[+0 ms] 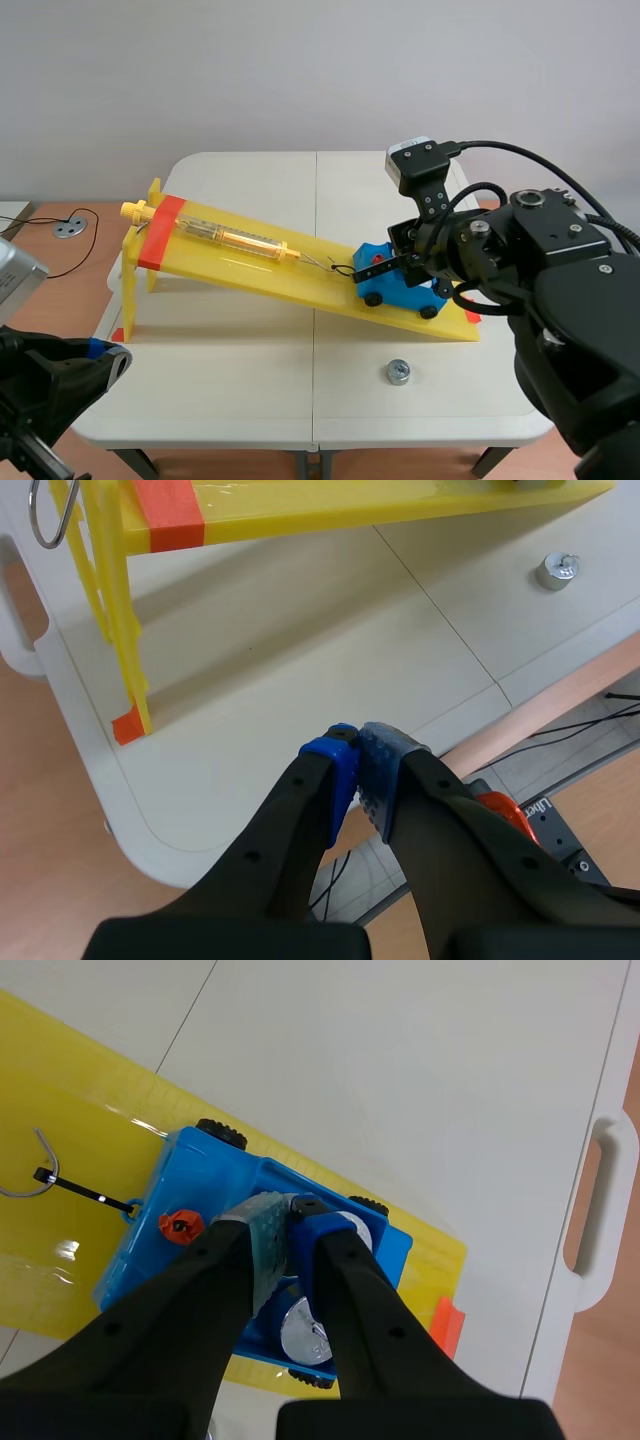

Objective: Place the four metal weights on the blue cart on the ramp.

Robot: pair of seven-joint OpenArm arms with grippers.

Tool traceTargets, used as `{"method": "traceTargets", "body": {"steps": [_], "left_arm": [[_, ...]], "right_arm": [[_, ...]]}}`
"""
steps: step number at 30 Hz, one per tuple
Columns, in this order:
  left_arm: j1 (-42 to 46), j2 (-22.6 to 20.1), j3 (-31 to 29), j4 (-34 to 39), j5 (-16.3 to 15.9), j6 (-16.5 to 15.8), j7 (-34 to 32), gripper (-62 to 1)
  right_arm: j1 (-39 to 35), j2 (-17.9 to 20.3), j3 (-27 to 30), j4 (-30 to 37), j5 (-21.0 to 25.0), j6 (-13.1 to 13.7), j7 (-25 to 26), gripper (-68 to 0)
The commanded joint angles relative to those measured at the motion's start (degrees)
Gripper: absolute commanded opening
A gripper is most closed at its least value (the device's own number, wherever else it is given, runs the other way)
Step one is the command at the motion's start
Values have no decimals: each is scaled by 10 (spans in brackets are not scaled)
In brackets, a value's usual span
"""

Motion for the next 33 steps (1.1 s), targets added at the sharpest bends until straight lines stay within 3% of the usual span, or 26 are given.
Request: {"method": "traceTargets", "body": {"steps": [1,6,11,21,33], "left_arm": [[-13,4,-9,42,-44,-12,-53,-578],[-13,4,-9,42,-44,-12,-53,-577],[-13,4,-9,42,-44,-12,-53,-577],[-13,4,-9,42,-44,-12,-53,-577],[-13,4,-9,42,-44,-12,-53,-578]], "right_arm": [[71,-1,5,43,6,-32,91,-660],[71,-1,5,43,7,-32,87,-505],[59,10,9,89,33,-27,53,-446],[-42,93,70,264,151,35,-21,-441],[-198,200,186,382,266,119,-72,-439]]}}
